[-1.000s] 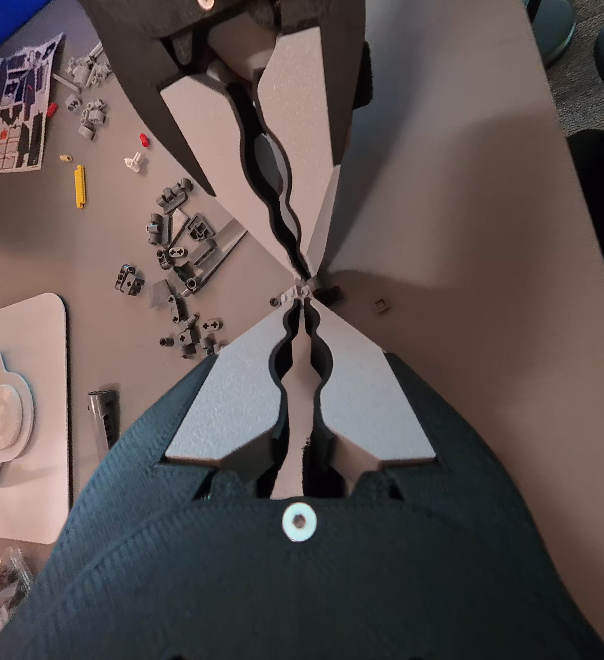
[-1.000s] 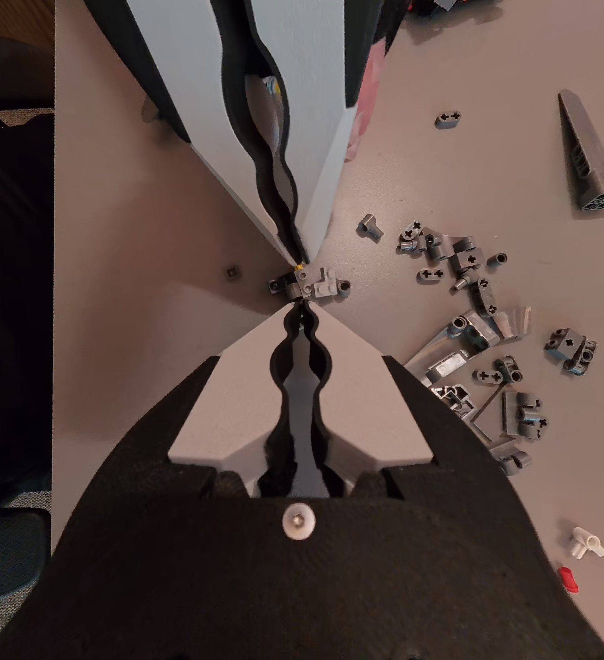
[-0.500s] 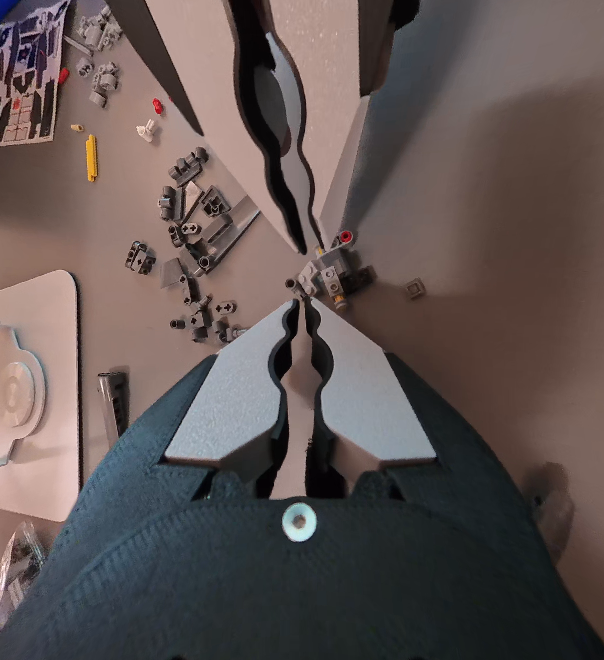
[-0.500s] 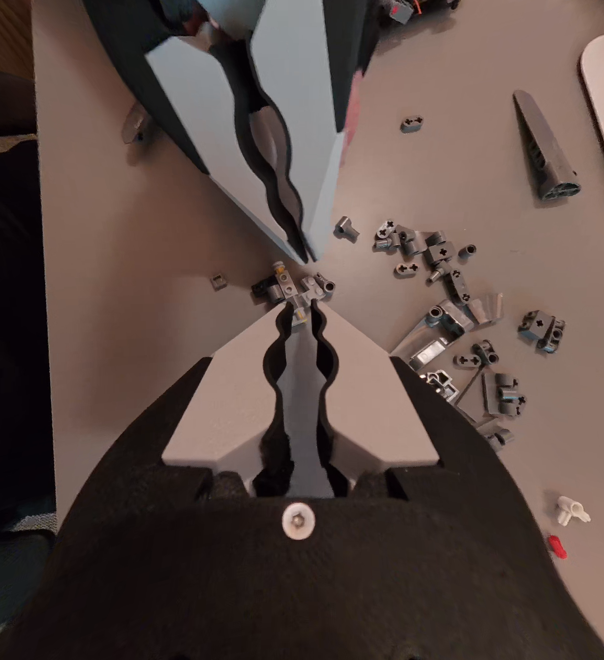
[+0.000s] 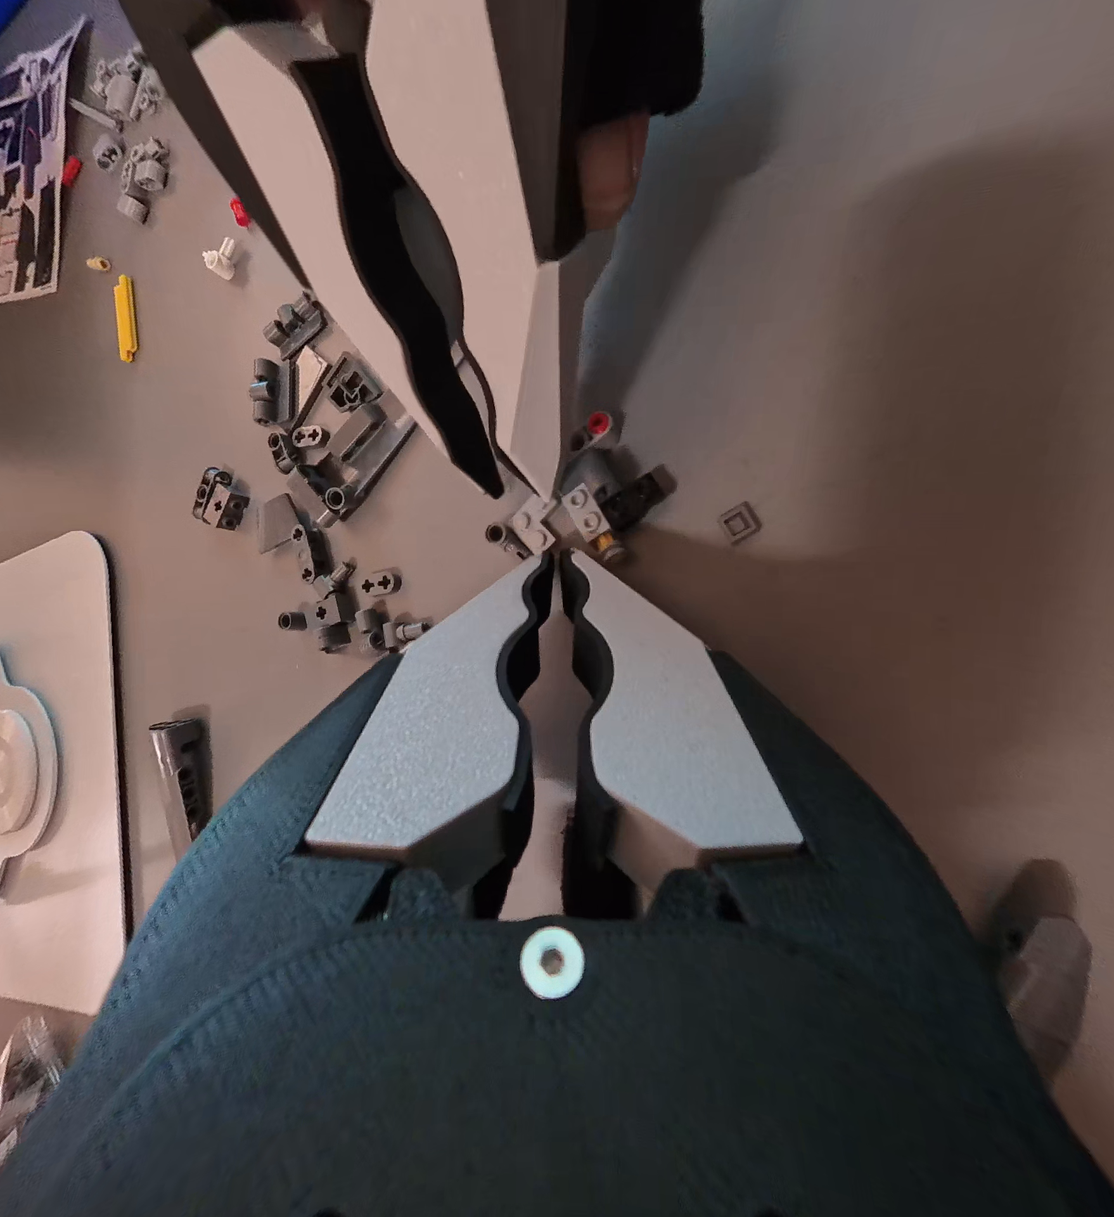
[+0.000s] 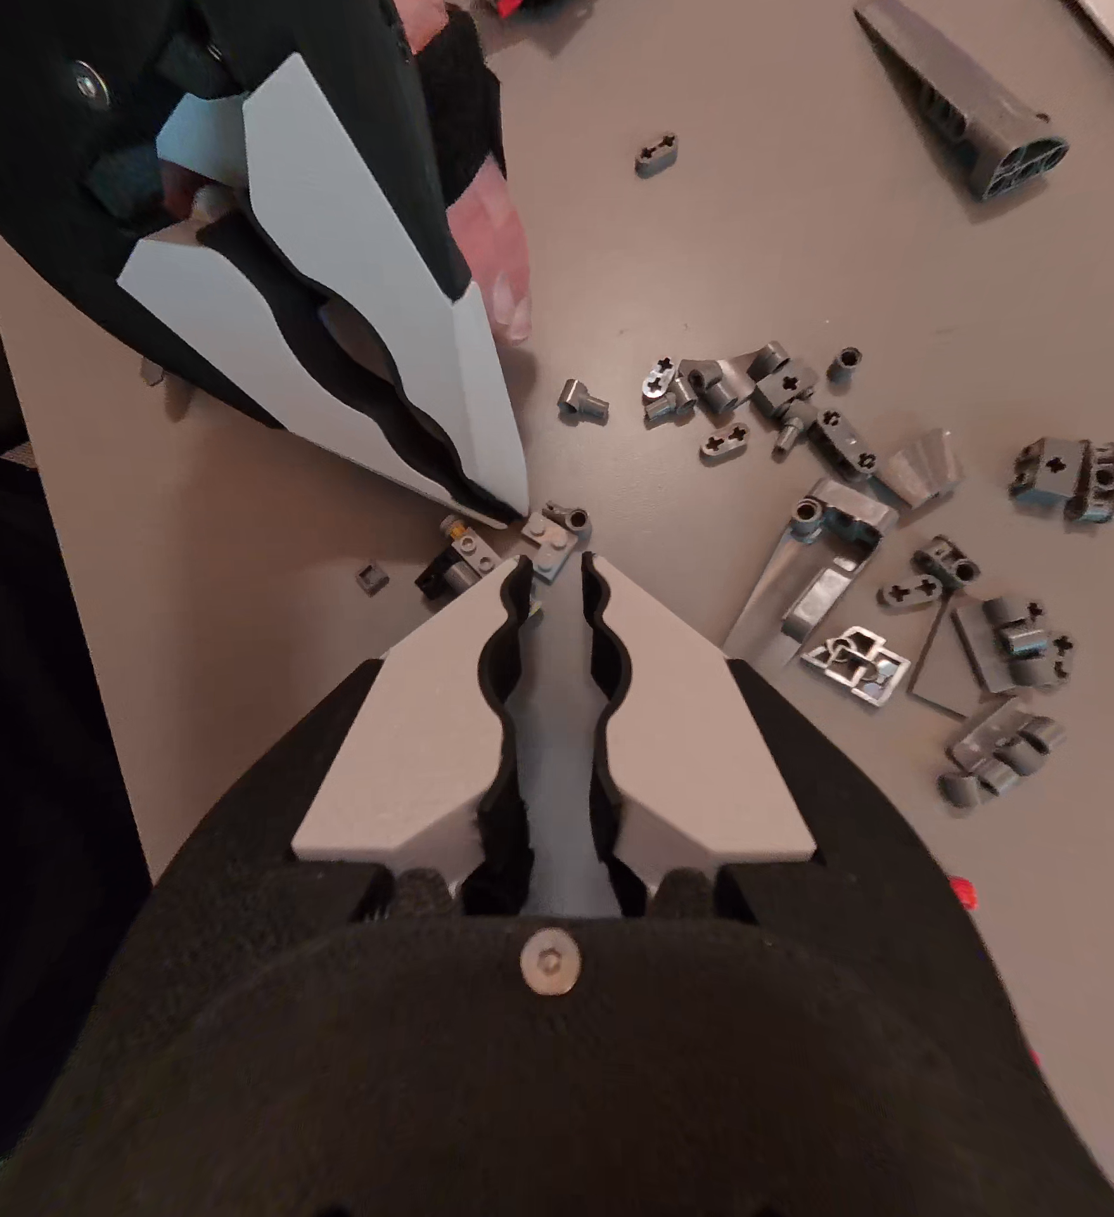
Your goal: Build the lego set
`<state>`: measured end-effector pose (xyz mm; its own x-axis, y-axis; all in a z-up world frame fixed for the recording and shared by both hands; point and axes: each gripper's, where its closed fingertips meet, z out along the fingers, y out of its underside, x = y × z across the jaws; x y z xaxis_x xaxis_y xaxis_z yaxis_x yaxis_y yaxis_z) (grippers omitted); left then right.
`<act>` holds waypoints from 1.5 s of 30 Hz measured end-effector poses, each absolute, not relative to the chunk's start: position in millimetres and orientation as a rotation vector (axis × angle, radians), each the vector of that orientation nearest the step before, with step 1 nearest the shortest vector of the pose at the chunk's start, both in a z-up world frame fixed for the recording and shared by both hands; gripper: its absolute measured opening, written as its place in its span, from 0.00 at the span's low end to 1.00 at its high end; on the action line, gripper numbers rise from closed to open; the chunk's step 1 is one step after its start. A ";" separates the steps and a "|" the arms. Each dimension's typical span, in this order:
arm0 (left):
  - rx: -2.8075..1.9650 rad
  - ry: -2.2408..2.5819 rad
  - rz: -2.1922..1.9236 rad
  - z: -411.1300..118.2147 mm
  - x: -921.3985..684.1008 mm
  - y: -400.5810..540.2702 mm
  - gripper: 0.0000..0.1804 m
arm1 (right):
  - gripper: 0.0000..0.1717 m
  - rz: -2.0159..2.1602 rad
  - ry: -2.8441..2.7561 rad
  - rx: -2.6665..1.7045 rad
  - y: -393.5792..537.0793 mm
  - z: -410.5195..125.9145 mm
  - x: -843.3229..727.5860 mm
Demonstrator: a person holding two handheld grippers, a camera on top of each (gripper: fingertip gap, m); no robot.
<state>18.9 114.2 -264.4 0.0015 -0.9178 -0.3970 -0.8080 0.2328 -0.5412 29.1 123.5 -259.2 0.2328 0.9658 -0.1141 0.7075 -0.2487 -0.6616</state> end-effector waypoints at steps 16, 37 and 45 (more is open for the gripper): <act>-1.559 1.780 -0.241 -262.6 22.8 110.4 0.03 | 0.03 0.545 -1.516 -2.028 124.4 -264.0 26.3; -1.621 1.662 -0.245 -243.4 7.8 96.0 0.05 | 0.02 0.648 -2.097 -1.524 103.1 -229.8 22.6; -1.654 1.691 -0.270 -257.4 11.7 89.5 0.05 | 0.02 0.584 -2.320 -1.419 96.8 -242.9 23.0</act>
<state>11.7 89.5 -257.4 0.1081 -0.9291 -0.3537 -0.7728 0.1453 -0.6178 23.0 96.8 -242.9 -0.4317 0.8979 0.0865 0.7499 0.4105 -0.5187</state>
